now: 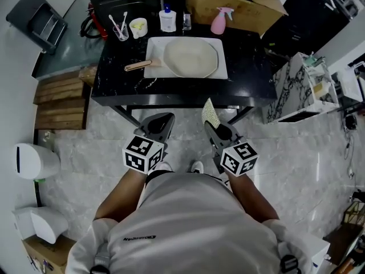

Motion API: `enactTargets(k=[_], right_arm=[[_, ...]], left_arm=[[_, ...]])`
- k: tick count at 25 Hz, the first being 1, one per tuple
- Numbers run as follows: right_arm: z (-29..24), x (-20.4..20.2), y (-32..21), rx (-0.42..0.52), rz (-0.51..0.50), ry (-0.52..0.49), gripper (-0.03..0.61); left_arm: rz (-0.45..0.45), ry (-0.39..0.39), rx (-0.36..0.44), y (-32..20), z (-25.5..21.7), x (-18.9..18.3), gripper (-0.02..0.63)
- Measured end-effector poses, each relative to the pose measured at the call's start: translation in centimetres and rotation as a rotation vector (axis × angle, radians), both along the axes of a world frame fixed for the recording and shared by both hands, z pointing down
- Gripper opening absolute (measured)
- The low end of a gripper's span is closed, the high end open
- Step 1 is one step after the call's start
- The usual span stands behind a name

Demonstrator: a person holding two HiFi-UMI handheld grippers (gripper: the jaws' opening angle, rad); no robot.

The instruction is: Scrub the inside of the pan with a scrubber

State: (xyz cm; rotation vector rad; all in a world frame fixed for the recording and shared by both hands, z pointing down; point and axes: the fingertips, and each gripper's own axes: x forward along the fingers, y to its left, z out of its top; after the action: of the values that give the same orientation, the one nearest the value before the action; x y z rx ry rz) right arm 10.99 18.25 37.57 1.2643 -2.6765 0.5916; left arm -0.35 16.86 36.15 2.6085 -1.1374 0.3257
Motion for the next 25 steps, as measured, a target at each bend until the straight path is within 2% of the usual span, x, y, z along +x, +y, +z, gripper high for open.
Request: enactTargets(k=[13, 25], right_arm=[[0.8, -1.0, 0.4, -0.027, 0.005, -0.027, 0.074], [0.4, -1.1, 0.1, -0.016, 0.010, -0.025, 0.074]], left_arm=[[0.035, -0.025, 0.019, 0.2, 0.1, -0.1, 0.015], [0.031, -0.028, 0.038, 0.0, -0.3, -0.2, 0.015]])
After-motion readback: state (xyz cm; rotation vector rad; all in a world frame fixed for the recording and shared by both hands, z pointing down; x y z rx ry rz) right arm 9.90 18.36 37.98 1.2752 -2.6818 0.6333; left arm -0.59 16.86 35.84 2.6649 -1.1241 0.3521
